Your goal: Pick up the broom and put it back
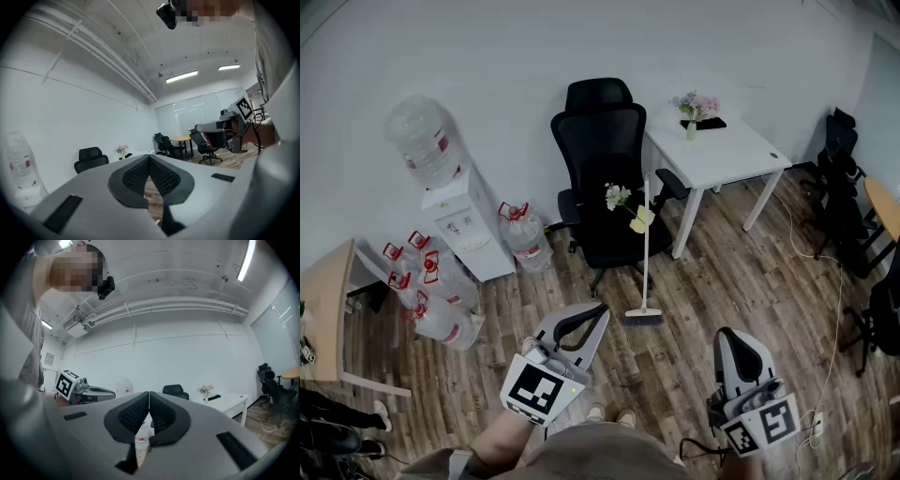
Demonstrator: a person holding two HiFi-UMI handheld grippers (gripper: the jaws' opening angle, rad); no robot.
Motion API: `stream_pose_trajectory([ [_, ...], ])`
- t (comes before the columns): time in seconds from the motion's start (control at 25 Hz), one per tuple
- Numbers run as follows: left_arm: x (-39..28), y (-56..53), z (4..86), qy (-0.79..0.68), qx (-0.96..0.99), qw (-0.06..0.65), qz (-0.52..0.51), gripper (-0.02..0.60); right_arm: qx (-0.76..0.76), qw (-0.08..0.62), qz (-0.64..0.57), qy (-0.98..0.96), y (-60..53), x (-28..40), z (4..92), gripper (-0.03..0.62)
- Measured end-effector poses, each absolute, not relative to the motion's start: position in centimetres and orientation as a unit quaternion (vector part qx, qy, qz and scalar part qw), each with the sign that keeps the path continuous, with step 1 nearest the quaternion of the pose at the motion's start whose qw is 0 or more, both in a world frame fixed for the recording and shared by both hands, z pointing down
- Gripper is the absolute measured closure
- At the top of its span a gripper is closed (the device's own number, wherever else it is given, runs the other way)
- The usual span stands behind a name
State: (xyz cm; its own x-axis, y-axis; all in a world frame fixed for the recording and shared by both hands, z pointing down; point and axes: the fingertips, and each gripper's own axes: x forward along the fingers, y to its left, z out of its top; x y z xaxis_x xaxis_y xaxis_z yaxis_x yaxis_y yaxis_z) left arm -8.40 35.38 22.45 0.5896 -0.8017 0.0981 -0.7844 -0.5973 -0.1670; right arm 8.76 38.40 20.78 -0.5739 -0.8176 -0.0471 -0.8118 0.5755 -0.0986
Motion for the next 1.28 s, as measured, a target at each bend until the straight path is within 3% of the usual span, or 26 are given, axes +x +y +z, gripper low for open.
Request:
stream_pose_trajectory([
  [0.8,-4.3,34.8,23.6,0.464,-0.879,0.049,-0.099,0.566,-0.456,0.052,-0.047,0.887,37.3,13.5,22.6,0.56],
  [0.84,-4.3,34.7,23.6,0.467,-0.878,0.048,-0.095,0.566,-0.455,0.053,-0.046,0.888,37.3,13.6,22.6,0.538],
  [0.92,-4.3,34.4,23.7,0.472,-0.875,0.048,-0.094,0.566,-0.454,0.052,-0.042,0.889,37.0,13.9,22.7,0.434],
  [1.28,-4.6,31.3,24.6,0.477,-0.873,0.063,-0.078,0.566,-0.456,0.037,-0.042,0.888,33.8,14.2,25.2,0.411],
])
